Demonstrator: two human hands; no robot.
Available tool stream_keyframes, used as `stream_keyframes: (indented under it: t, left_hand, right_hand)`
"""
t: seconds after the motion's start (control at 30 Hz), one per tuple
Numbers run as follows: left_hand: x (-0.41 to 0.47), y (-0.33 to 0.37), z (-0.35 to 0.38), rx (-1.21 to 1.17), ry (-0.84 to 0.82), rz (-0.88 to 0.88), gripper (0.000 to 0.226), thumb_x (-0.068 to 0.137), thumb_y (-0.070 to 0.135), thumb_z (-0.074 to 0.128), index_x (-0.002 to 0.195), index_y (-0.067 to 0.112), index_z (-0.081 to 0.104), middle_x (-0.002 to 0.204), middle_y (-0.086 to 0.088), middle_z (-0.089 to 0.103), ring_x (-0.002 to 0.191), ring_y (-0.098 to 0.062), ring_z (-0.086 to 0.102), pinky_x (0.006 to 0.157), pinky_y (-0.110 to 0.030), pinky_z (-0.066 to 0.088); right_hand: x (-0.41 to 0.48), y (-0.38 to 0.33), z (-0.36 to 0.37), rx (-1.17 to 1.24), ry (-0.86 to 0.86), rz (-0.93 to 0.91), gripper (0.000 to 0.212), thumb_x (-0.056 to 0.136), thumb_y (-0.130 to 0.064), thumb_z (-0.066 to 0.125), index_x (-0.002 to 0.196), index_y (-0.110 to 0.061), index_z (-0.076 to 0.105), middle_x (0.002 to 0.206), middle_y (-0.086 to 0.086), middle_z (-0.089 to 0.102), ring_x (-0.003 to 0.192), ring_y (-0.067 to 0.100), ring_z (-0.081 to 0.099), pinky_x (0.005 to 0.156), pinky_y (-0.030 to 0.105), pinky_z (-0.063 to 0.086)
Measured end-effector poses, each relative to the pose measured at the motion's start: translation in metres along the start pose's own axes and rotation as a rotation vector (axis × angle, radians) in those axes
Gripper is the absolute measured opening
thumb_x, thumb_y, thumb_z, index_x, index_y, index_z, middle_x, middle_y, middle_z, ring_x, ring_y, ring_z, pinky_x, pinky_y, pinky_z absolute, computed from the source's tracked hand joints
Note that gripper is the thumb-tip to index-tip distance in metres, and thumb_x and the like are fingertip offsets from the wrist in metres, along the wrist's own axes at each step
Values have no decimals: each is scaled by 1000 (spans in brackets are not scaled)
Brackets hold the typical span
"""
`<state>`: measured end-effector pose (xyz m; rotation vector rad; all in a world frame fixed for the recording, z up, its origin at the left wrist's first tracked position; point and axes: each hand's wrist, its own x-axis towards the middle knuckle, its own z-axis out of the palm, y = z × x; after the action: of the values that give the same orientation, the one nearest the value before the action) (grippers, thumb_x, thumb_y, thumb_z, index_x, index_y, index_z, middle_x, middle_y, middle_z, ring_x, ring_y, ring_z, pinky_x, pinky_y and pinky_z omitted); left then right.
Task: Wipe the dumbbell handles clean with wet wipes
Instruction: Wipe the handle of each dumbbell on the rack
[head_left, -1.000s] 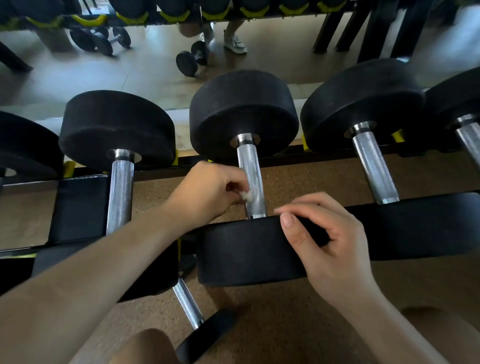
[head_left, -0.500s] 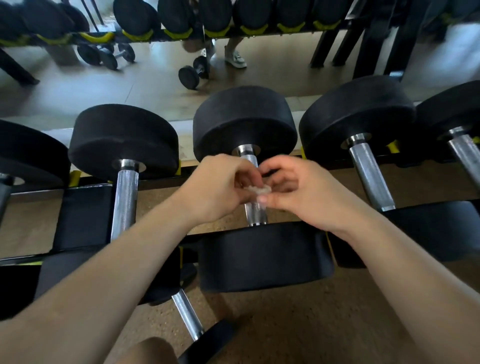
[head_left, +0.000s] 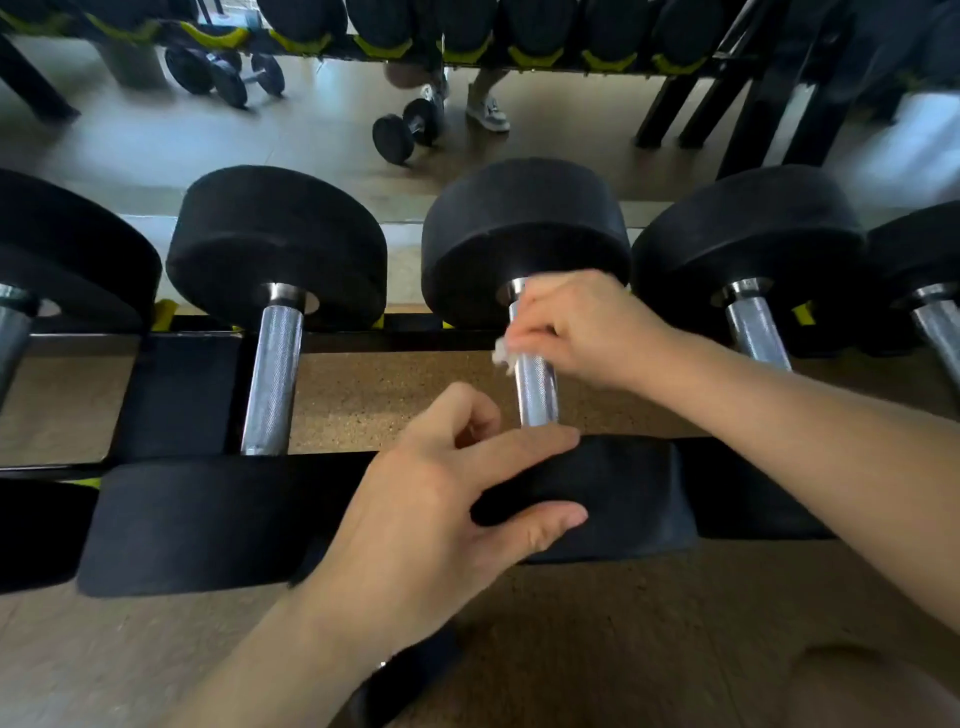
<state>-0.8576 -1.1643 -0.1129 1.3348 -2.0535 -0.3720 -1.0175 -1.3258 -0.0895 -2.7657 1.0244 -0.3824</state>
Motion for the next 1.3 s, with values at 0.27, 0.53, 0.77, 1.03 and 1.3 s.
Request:
stream_keyframes:
  t: [0.27,0.53,0.77,1.03,1.3]
  left_hand:
    - [0,-5,2,76,68,119,43,90,57,49,129,39,58,87,7,41,78,-8,43,52,-30,47]
    - [9,-13,5,-118,101,86,42,82,56,62,121,39,65,83,11,41,75,-5,43,57,-27,44]
    - [2,-8,7,-59,98,70,40,85,57,58,122,44,63,84,11,40,77,-5,43,54,-29,45]
    - [10,-14,5,-81,-17,26,42,85,65,53,125,50,54,86,11,40,76,-6,47,58,-23,43]
    - [16,-13,-2,-203,-124,-55,42,79,67,58,120,56,55,86,11,42,80,-12,51,64,-21,44]
  right_hand:
    - [-11,-14,2,1,-107,33,9,84,-30,71,84,-25,78,66,-21,53,66,-2,53,65,23,42]
    - [-17,-23,2,105,-167,161,8,83,-34,72,84,-28,78,72,-24,65,64,-11,58,62,5,38]
    - [0,0,10,133,249,236,18,90,-27,64,85,-16,77,68,-5,68,62,7,60,63,35,51]
    - [-11,14,22,515,357,450,11,90,-11,64,87,-22,67,80,-6,67,69,7,66,56,15,51]
    - [-16,15,25,723,416,601,13,79,-11,77,82,-23,73,78,-9,70,73,3,66,73,19,52]
